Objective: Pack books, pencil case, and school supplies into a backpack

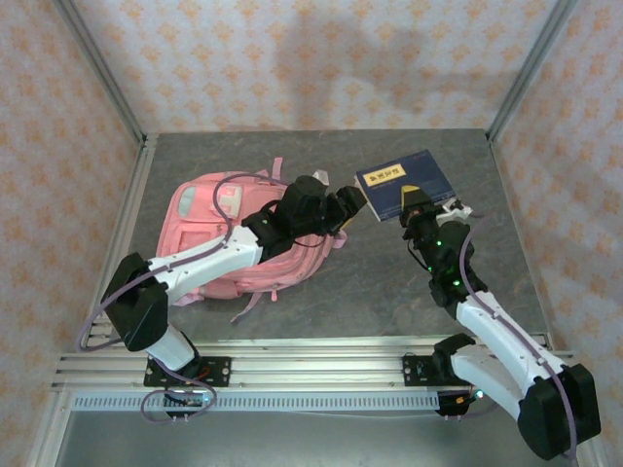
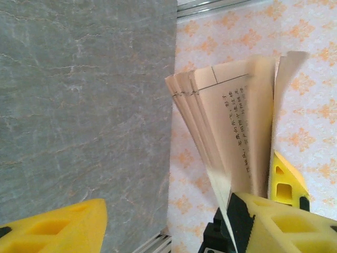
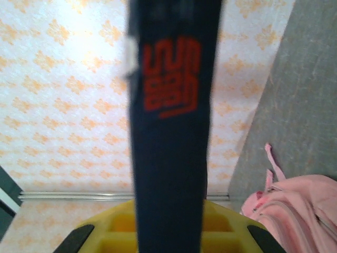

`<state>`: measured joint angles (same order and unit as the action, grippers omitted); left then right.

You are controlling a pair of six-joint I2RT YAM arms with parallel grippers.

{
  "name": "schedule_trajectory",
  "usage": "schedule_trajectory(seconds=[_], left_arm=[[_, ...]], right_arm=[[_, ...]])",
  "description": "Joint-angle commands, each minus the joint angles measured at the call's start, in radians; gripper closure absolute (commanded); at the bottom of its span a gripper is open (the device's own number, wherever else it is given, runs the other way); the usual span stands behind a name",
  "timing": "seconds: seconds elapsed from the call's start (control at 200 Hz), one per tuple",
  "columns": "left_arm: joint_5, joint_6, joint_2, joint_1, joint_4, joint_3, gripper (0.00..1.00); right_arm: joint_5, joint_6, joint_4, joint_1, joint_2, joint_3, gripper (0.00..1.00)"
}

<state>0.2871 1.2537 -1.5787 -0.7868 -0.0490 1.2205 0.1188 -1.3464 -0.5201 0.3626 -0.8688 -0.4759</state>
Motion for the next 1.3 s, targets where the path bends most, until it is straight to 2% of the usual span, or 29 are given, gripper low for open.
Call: schedule_trajectory(seconds=[0.0, 0.24, 0.31, 0.45, 0.565, 0.726, 0.956, 1.296], left_arm=[[-0.002, -0.010, 0.041, -0.022, -0.085, -0.018, 0.39], [-0.036, -0.068, 0.120, -0.023, -0.062, -0.065, 0.50], [-0.024, -0.065, 0.130, -0.023, -0.084, -0.075, 0.49], [0.005, -0.073, 0.129, -0.024, -0.093, -0.050, 0.36], [0.020, -0.096, 0.107, -0.034, -0.087, -0.004, 0.32], [0.026, -0.107, 0.048, -0.036, -0.081, 0.058, 0.32], [0.058, -0.125, -0.047, -0.032, -0.069, 0.169, 0.37], [0.037, -0.134, -0.020, -0.020, -0.046, 0.109, 0.41]], right_arm=[[-0.002, -0.026, -0.087, 0.028, 0.014, 0.000, 1.00], [-0.045, -0.019, -0.028, 0.028, 0.055, 0.016, 1.00], [-0.042, -0.022, -0.027, 0.027, 0.051, 0.014, 1.00], [-0.026, -0.034, -0.039, 0.028, 0.035, 0.002, 1.00], [-0.012, -0.050, -0.054, 0.028, 0.020, -0.004, 1.00], [0.012, -0.071, -0.078, 0.030, 0.005, -0.012, 1.00], [0.010, -0.089, -0.094, 0.040, 0.007, -0.007, 1.00], [-0.024, -0.060, -0.061, 0.039, 0.041, -0.018, 1.00]])
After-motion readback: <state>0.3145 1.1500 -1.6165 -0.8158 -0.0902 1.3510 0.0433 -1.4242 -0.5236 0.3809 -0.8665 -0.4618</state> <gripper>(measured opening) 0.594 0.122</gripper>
